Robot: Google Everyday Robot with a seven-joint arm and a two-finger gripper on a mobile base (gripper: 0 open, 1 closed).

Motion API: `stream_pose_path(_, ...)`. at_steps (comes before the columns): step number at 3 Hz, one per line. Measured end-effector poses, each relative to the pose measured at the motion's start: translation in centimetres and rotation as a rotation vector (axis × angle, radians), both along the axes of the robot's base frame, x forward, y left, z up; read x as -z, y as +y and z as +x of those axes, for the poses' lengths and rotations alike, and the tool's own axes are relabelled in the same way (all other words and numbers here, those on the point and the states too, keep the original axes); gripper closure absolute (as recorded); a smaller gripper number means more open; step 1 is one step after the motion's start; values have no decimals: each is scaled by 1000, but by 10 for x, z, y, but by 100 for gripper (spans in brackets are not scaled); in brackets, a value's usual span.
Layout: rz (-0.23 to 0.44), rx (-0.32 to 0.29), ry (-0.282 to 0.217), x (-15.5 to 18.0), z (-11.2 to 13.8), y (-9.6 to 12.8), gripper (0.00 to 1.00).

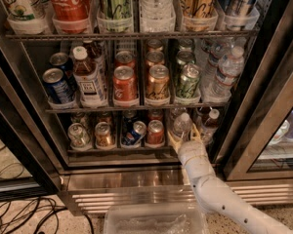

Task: Pick water bottle from bottom shelf of fridge

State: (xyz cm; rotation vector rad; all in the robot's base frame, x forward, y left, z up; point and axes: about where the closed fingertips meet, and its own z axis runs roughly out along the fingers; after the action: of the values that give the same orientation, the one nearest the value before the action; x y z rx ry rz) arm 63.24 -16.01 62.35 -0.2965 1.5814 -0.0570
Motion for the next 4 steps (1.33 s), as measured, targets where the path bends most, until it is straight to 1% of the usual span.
stream_pose_path(2, 6, -9, 9, 1, 3, 2, 96)
stream_pose_path(3, 7, -9, 9, 1, 3, 2, 100)
stream_pose_path(4, 76, -28, 20, -7, -3, 1, 100)
